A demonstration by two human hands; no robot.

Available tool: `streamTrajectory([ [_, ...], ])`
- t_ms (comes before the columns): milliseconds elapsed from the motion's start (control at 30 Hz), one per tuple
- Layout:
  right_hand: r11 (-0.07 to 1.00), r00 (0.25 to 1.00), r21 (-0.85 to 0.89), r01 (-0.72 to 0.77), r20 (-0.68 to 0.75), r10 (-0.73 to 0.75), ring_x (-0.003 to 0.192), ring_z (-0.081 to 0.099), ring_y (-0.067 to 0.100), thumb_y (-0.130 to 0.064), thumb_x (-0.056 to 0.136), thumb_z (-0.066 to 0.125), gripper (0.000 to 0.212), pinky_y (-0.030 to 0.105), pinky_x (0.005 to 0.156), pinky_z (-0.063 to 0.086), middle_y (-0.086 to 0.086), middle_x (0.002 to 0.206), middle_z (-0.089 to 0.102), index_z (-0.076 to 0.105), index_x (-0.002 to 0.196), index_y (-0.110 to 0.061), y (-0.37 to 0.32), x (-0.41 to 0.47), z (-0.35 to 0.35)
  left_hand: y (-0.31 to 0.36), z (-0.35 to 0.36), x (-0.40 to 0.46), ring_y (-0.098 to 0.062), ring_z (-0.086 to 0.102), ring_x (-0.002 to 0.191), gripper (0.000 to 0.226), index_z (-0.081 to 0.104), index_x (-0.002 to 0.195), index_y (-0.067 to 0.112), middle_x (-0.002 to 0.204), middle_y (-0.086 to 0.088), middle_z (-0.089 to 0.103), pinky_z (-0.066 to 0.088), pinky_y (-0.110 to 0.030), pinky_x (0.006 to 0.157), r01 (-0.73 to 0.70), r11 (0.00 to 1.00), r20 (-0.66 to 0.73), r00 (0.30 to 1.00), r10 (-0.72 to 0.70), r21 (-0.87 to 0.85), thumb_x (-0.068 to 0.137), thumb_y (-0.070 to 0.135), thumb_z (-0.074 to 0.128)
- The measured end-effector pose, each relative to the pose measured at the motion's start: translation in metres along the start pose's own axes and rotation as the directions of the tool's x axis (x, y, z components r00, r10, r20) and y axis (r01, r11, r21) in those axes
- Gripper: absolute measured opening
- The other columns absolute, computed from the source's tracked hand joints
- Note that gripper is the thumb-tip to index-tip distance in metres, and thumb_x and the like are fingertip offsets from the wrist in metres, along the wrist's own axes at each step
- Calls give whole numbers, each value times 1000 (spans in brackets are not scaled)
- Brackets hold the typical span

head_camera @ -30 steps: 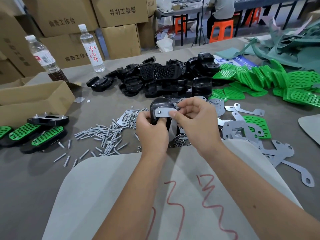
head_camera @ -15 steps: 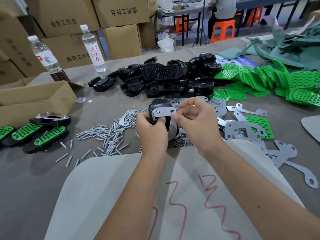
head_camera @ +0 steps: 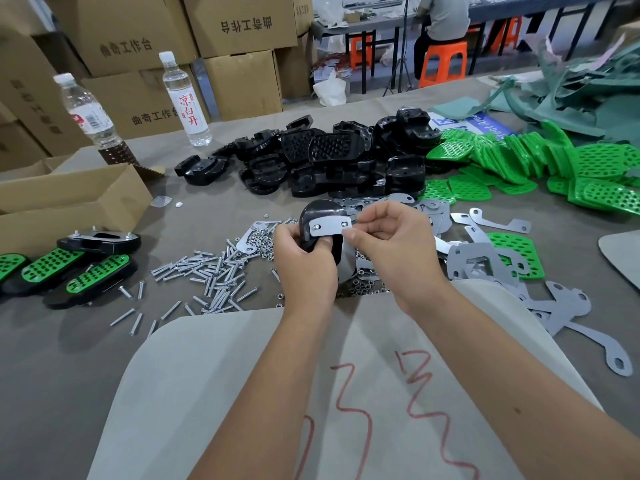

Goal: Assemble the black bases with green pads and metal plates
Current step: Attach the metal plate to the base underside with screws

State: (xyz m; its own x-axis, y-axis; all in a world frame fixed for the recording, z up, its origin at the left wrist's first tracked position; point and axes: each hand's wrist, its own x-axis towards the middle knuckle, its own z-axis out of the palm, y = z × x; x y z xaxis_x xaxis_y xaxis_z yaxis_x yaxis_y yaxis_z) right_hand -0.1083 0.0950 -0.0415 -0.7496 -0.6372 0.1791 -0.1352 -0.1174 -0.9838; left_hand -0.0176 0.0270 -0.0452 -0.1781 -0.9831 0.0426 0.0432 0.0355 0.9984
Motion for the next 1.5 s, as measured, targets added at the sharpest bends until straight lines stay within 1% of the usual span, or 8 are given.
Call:
streamTrajectory([
  [333, 981, 994, -191, -45, 93, 64, 61, 60, 18, -30, 89, 78, 21, 38, 63, 51, 8, 67, 74, 75, 74, -15, -1, -2, -2, -2, -4, 2, -25, 65, 77, 21, 58, 91, 19, 88, -14, 71, 54, -45, 77, 10, 998, 10, 1000, -9, -64, 88, 6, 75],
  [467, 979, 978, -193, -62, 185, 98, 53, 45, 15, -32, 94, 70, 31, 26, 50, 35, 9, 67, 74, 76, 68, -17, -4, -4, -5, -2, -7, 2, -33, 75, 83, 17, 64, 94, 16, 90, -15, 77, 60, -52, 82, 29, 994, 76, 997, -21, -107, 89, 5, 77],
  [600, 985, 973, -74, -153, 160, 164, 49, 53, 8, -27, 98, 70, 33, 19, 46, 42, 2, 63, 72, 74, 67, -14, -6, -3, -6, 2, -10, 1, -42, 74, 91, 16, 70, 95, 22, 95, -18, 77, 61, -59, 83, 69, 991, 145, 988, -52, -115, 88, 10, 79],
  [800, 977, 975, 32, -209, 81, 206, 46, 49, 5, -24, 100, 70, 34, 19, 49, 43, -5, 55, 63, 70, 67, -14, -5, 0, -5, 8, -16, 1, -26, 78, 89, 30, 74, 112, 35, 98, 0, 80, 63, -53, 84, -3, 998, 299, 954, -17, 64, 89, 17, 75],
  [967, 977, 977, 31, -210, 54, 208, 48, 51, 4, -24, 100, 69, 33, 24, 54, 44, -2, 60, 67, 71, 69, -14, -3, 1, -5, 11, -20, 0, -39, 75, 91, 36, 73, 120, 39, 95, -4, 80, 62, -57, 84, -81, 984, 377, 926, 17, 156, 85, 33, 69],
  [1100, 981, 980, 10, -195, 44, 194, 56, 56, 10, -25, 100, 69, 29, 28, 58, 46, 2, 65, 69, 72, 75, -10, -2, 0, -4, 10, -23, 3, -35, 75, 84, 47, 66, 130, 45, 93, 1, 79, 62, -53, 83, -151, 956, 380, 924, 45, 253, 83, 44, 66],
  [1267, 985, 985, 12, -175, 12, 175, 52, 52, 9, -25, 99, 70, 29, 25, 53, 45, 2, 63, 68, 73, 75, -11, 0, 2, -3, 6, -23, 5, -25, 75, 60, 34, 64, 127, 52, 80, 0, 79, 64, -48, 72, -162, 949, 384, 922, 48, 269, 96, 39, 67],
  [1500, 980, 982, 59, -188, -18, 189, 49, 43, 13, -27, 99, 70, 35, 22, 45, 40, 1, 58, 61, 73, 68, -12, 3, 2, -3, 4, -21, 3, -11, 60, 62, 38, 66, 129, 47, 81, 11, 72, 49, -25, 62, -164, 965, 406, 911, 69, 204, 98, 26, 64],
])
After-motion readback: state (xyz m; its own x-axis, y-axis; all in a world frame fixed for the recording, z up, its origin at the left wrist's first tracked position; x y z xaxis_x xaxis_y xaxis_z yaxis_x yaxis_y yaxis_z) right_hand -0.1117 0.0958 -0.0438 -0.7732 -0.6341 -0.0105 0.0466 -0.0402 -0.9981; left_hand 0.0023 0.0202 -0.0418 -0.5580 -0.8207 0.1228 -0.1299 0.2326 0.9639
